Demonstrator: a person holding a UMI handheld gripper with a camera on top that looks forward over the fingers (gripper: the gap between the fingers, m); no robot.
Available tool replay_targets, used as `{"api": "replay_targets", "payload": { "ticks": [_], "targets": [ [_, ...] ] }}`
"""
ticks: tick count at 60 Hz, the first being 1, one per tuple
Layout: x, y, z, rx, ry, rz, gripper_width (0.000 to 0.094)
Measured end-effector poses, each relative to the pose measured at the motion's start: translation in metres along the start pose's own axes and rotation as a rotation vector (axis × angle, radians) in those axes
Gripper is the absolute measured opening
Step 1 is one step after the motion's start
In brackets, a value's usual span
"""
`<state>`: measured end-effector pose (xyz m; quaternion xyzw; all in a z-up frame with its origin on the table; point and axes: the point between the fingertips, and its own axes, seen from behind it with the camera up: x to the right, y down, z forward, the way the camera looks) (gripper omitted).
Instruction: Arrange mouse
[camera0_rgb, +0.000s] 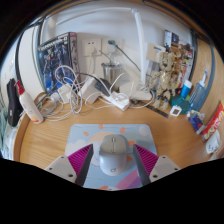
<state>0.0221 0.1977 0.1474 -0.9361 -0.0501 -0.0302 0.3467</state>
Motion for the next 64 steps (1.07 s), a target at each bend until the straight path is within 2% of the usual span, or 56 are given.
{"api": "replay_targets", "payload": {
  "ticks": [8,23,30,42,64],
  "targets": [
    [0.014,-0.037,-0.072,0.046,0.075,-0.002,0.0789],
    [0.007,-0.119,-0.229,0.216,0.092,0.026,0.0793],
    [-0.004,-0.13,-0.276,0.269,0.088,0.02,0.0791],
    [-0.031,-0.118,-0.33,0.308,0.053,0.001,0.0789],
    [-0.037,-0.073,-0.36,0.274,0.096,-0.041,0.0787]
  ]
}}
